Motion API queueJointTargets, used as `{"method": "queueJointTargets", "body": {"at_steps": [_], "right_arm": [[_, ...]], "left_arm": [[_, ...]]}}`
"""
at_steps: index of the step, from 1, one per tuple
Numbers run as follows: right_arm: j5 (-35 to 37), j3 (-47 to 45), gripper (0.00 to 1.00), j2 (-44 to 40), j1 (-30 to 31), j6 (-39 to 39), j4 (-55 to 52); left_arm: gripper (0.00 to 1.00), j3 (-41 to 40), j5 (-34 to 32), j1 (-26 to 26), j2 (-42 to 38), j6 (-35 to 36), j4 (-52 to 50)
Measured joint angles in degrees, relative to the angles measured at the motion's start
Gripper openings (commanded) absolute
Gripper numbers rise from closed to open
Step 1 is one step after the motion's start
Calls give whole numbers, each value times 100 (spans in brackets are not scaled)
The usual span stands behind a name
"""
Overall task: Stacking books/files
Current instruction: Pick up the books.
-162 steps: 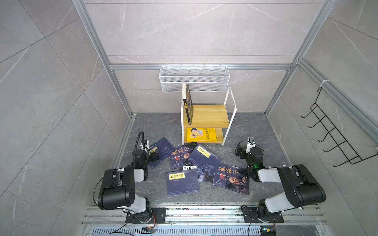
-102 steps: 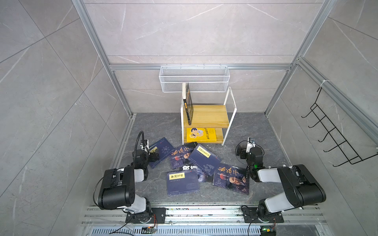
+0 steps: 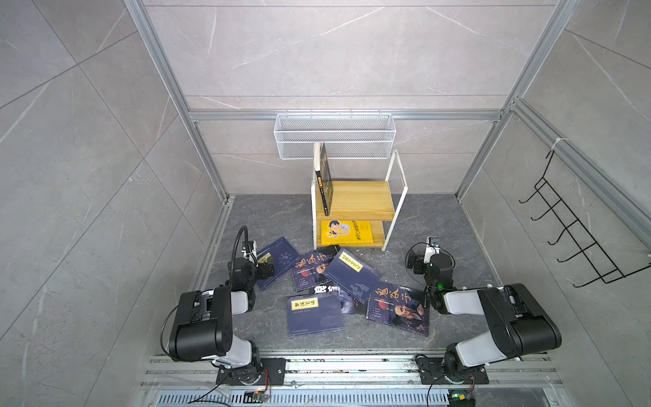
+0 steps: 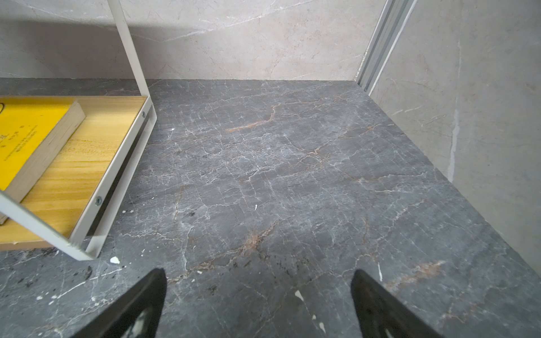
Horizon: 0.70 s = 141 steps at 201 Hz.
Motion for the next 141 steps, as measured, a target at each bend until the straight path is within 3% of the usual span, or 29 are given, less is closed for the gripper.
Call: {"method": "queueJointTargets", "body": {"at_steps": [32, 60, 78, 111, 141], "right_arm": [[0, 0, 99, 0, 0, 0, 2], [15, 0, 99, -22, 2, -20, -15], [13, -9, 99, -179, 24, -68, -52], [109, 61, 100, -1235, 208, -28, -909], [103, 251, 100, -2129, 326, 166, -1917]], "left_arm": [[100, 94, 85, 0, -50, 2, -229], [100, 658, 372, 0, -684, 26, -1416], [100, 1443, 765, -2, -1172, 20, -2586], [100, 3674, 1510, -114, -1268, -503, -4767], [100, 3797, 2236, -361, -1550, -1375, -5276]]}}
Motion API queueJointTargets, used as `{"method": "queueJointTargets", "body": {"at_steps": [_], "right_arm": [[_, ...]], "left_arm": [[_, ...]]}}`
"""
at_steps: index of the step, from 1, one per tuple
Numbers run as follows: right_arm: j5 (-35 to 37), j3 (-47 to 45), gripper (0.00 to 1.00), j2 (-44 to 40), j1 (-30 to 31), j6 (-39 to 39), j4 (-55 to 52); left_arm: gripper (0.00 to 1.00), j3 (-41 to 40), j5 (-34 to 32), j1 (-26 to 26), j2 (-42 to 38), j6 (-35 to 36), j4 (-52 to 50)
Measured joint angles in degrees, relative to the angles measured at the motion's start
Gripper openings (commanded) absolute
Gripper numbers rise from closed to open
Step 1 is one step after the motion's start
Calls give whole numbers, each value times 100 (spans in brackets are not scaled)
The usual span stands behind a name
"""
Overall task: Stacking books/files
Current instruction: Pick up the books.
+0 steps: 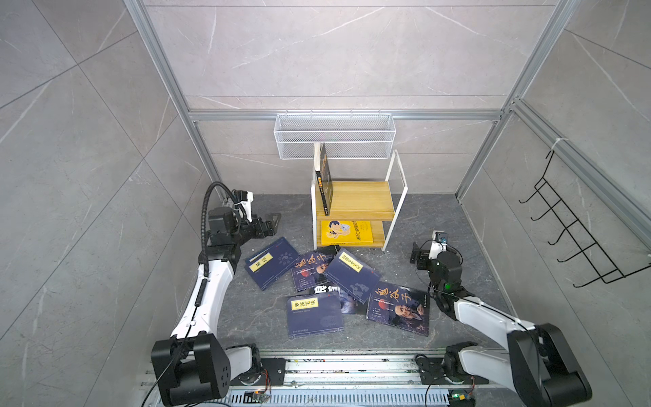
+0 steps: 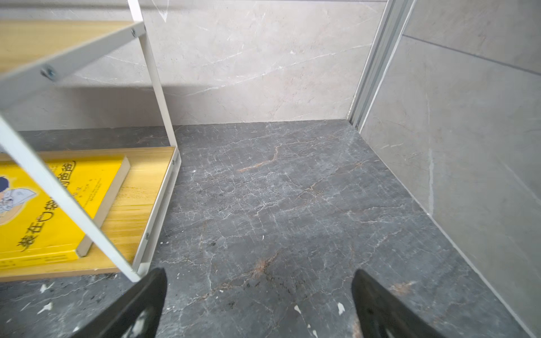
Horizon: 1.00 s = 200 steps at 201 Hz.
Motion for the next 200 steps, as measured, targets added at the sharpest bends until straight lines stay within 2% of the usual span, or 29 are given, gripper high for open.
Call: {"method": "queueJointTargets", "body": {"at_steps": [25, 46, 72, 98, 127, 163, 200], "right_arm": [[-232, 260, 99, -706, 199, 212, -1180], [-638, 483, 96, -1130, 221, 599, -2068], [-1097, 662, 90, -1397, 459, 1185, -2771], [-1397, 662, 82, -1440, 986, 1705, -3014], [-1591, 660, 67, -1204, 1552, 2181, -3010], [-1722, 658, 52, -428, 1989, 2645, -2579], [-1718, 671, 24, 404, 2380, 2817, -2164]], "left_arm": [[100, -804, 782, -192, 37, -815, 476], [99, -1497, 1110, -273, 210, -1266, 761], [95, -1714, 1314, -588, 409, -1609, 929], [94, -1858, 1515, -1064, 507, -1987, 1353], [94, -2072, 1604, -1379, 647, -2326, 1556], [94, -2085, 1617, -1694, 1012, -2549, 1687], [93, -2116, 1519, -1843, 1261, -2675, 1690]]}}
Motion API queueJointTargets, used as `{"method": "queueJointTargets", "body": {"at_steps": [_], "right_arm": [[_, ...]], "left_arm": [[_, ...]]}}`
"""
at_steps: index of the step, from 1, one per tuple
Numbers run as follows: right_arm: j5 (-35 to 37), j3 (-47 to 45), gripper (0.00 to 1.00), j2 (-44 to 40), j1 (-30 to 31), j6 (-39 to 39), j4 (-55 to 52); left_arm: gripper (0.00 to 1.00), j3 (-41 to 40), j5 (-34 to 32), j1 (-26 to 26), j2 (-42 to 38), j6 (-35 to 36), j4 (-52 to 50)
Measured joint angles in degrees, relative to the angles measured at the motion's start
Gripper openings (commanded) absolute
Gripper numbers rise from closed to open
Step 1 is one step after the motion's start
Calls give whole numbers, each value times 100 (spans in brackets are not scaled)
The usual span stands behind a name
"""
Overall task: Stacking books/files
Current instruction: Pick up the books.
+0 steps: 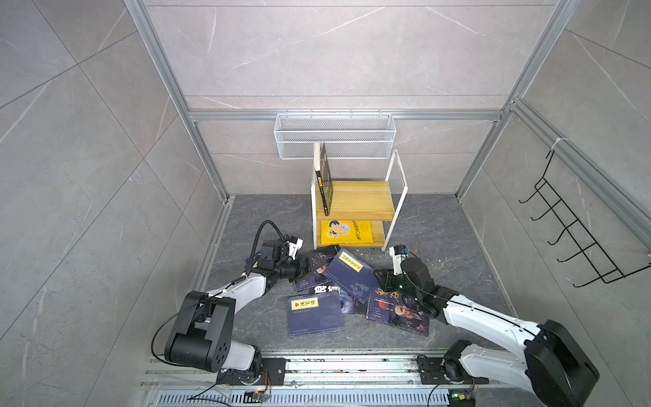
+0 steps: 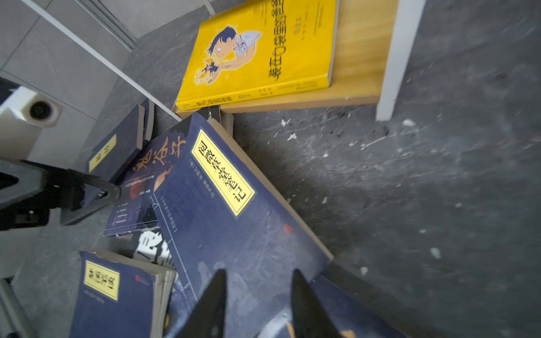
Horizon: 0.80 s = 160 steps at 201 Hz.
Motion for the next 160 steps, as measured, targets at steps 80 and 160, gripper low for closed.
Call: {"method": "queueJointTargets", "body": {"at_steps": [80, 160], "right_arm": [[339, 284, 13, 1086, 46, 7, 337], [581, 282, 12, 1875, 46, 59, 782]], "left_arm": [[91, 22, -223, -125, 389, -28, -15], [82, 317, -417, -254, 636, -105, -68]]}}
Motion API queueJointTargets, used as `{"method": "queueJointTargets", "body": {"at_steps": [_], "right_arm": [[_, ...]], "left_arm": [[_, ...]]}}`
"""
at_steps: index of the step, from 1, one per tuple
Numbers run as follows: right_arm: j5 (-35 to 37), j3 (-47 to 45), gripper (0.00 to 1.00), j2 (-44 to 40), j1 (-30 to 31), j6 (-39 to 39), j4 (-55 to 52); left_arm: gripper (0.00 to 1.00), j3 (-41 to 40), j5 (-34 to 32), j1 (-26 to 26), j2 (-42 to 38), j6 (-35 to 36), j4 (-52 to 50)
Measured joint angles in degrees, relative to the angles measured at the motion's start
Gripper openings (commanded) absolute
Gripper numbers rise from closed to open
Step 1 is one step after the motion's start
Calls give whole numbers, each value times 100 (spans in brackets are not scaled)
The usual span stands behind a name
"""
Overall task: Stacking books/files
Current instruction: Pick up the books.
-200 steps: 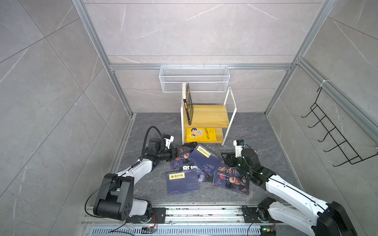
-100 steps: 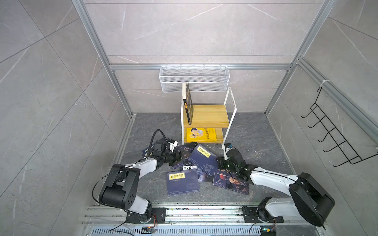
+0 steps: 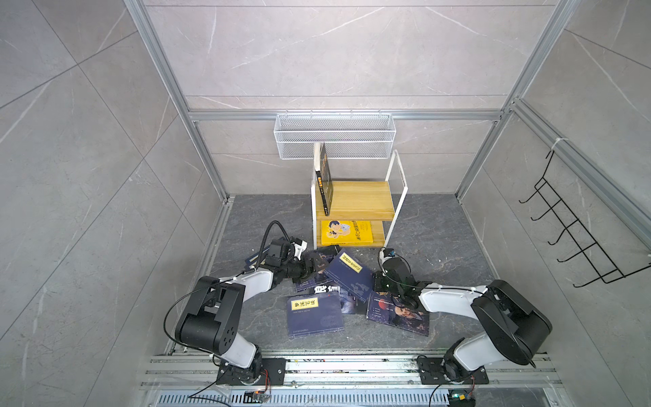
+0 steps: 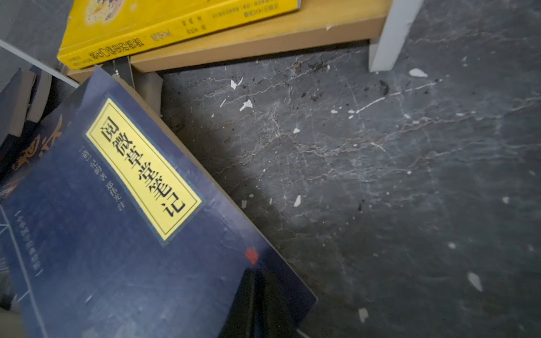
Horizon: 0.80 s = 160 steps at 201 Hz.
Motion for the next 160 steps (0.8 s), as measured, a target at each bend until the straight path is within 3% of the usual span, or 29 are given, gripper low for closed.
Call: {"method": "queueJointTargets", "body": {"at_steps": [42, 87, 119, 160], "right_arm": [[-20, -120, 11, 81, 0, 122, 350], [-22, -264, 11, 63, 0, 164, 601], [-44, -352, 11, 57, 0, 216, 761], [-92, -393, 10, -83, 0, 229, 688]], "left_arm": [[66, 195, -2, -31, 275, -175, 11], [55, 415, 11, -109, 494, -413, 15], [53, 686, 131, -205, 866, -516, -22], [41, 767, 219, -275, 1010, -507, -251]]}}
